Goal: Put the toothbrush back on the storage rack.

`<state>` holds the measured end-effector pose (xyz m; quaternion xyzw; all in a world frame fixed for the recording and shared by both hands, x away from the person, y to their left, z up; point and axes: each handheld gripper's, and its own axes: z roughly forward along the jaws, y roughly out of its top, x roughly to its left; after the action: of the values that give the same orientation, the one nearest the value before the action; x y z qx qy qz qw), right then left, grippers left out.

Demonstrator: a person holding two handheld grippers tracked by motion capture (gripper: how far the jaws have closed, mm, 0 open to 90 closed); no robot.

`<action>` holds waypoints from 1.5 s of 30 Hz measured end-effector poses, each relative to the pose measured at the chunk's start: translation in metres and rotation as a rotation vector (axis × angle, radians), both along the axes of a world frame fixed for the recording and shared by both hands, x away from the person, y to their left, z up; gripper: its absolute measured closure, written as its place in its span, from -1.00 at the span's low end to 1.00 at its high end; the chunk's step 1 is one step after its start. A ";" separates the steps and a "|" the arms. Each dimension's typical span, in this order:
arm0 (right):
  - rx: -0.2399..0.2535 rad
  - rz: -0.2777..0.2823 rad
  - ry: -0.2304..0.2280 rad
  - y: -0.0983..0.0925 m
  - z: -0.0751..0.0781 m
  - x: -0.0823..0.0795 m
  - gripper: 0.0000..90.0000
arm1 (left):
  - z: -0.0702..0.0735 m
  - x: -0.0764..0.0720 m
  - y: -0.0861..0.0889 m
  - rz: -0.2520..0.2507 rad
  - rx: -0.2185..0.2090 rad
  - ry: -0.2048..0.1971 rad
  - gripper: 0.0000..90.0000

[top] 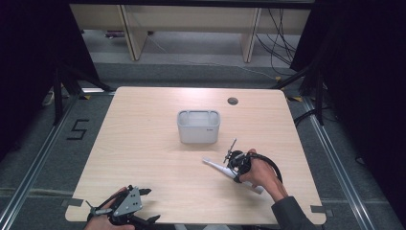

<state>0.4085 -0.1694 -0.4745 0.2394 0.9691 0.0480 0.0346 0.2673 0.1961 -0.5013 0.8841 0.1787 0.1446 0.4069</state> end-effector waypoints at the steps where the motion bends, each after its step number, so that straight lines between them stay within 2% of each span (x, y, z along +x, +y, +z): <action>1: -0.003 -0.008 -0.008 -0.001 0.000 0.000 0.48 | 0.001 0.000 0.001 -0.004 0.012 0.006 -0.67; 2: -0.012 -0.035 -0.001 -0.001 0.000 -0.002 0.48 | 0.001 0.000 0.000 -0.006 0.003 0.004 -0.67; 4: 0.005 -0.032 -0.004 -0.003 0.000 -0.003 0.48 | 0.001 0.000 0.001 -0.007 0.007 0.006 -0.67; 5: -0.002 -0.048 -0.001 -0.003 0.002 -0.005 0.48 | 0.000 0.000 0.000 0.000 0.003 0.000 -0.67; 6: 0.009 -0.034 -0.009 -0.005 0.002 -0.006 0.48 | 0.000 0.000 0.000 0.002 0.008 -0.001 -0.67; 8: 0.018 -0.051 -0.015 -0.006 0.006 -0.010 0.48 | 0.000 -0.001 0.000 -0.001 -0.006 0.010 -0.67; 9: 0.029 -0.044 -0.026 -0.007 0.008 -0.011 0.48 | 0.001 0.000 0.000 -0.007 0.006 0.006 -0.67; 12: 0.088 -0.035 -0.049 -0.013 0.015 -0.014 0.48 | 0.001 0.000 0.001 -0.007 0.009 0.006 -0.67; 13: 0.102 -0.035 -0.059 -0.015 0.017 -0.016 0.48 | 0.000 -0.001 0.000 0.002 -0.011 0.012 -0.67; 14: 0.116 -0.035 -0.078 -0.017 0.019 -0.017 0.48 | 0.001 0.000 0.001 -0.006 0.008 0.007 -0.67; 16: 0.137 -0.040 -0.105 -0.020 0.024 -0.020 0.48 | 0.001 0.000 0.000 0.000 0.006 0.004 -0.67; 20: 0.219 -0.041 -0.142 -0.027 0.037 -0.024 0.48 | -0.001 0.000 0.000 0.003 0.007 -0.004 -0.67; 21: 0.234 -0.057 -0.148 -0.028 0.040 -0.025 0.48 | 0.000 0.000 0.000 0.001 0.005 0.004 -0.67; 22: 0.258 -0.030 -0.180 -0.030 0.043 -0.023 0.48 | 0.001 0.000 0.001 -0.001 0.018 -0.003 -0.67; 24: 0.303 -0.076 -0.191 -0.032 0.049 -0.025 0.48 | 0.000 0.000 0.001 -0.001 0.012 -0.004 -0.67; 25: 0.321 -0.071 -0.208 -0.033 0.051 -0.024 0.48 | 0.000 0.000 0.001 -0.001 0.017 -0.007 -0.67; 26: 0.337 -0.085 -0.199 -0.034 0.052 -0.025 0.48 | 0.000 0.000 0.000 0.003 0.003 0.001 -0.67; 27: 0.362 -0.061 -0.224 -0.035 0.054 -0.023 0.48 | 0.001 0.000 0.001 -0.002 0.010 0.009 -0.67; 28: 0.382 -0.089 -0.245 -0.035 0.055 -0.024 0.48 | 0.001 0.000 0.001 0.001 0.016 -0.001 -0.67; 29: 0.396 -0.101 -0.280 -0.036 0.056 -0.022 0.48 | 0.000 0.000 0.000 -0.001 -0.002 0.003 -0.67; 30: 0.413 -0.116 -0.288 -0.036 0.056 -0.022 0.48 | 0.000 -0.001 -0.001 0.003 -0.012 0.011 -0.67; 31: 0.433 -0.135 -0.301 -0.036 0.057 -0.021 0.48 | 0.001 0.000 0.000 -0.005 0.006 0.006 -0.67; 32: 0.438 -0.137 -0.295 -0.037 0.058 -0.021 0.48 | 0.001 0.000 0.000 -0.004 0.008 0.007 -0.67; 34: 0.495 -0.116 -0.340 -0.038 0.058 -0.018 0.48 | 0.001 0.000 0.000 0.002 0.007 -0.001 -0.67; 35: 0.505 -0.114 -0.335 -0.039 0.059 -0.018 0.48 | 0.000 -0.001 -0.001 0.003 -0.012 0.012 -0.67; 37: 0.523 -0.126 -0.359 -0.039 0.058 -0.016 0.48 | 0.001 0.000 0.000 -0.005 0.007 0.008 -0.67; 39: 0.548 -0.154 -0.369 -0.040 0.058 -0.015 0.48 | 0.001 0.000 0.000 0.000 0.004 -0.002 -0.67; 40: 0.546 -0.162 -0.358 -0.040 0.060 -0.015 0.48 | 0.000 -0.001 -0.001 0.007 -0.015 0.003 -0.67; 42: 0.586 -0.161 -0.387 -0.040 0.059 -0.013 0.48 | 0.000 -0.001 -0.001 0.001 -0.009 0.013 -0.67; 43: 0.587 -0.168 -0.367 -0.040 0.061 -0.014 0.48 | 0.001 0.000 0.000 -0.003 0.003 0.002 -0.67; 45: 0.611 -0.184 -0.385 -0.040 0.062 -0.012 0.48 | 0.000 -0.001 -0.001 0.007 -0.016 0.004 -0.67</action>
<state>0.3963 -0.2099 -0.4121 0.3112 0.8603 0.3759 0.1473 0.2664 0.1951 -0.5013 0.8805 0.1836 0.1428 0.4130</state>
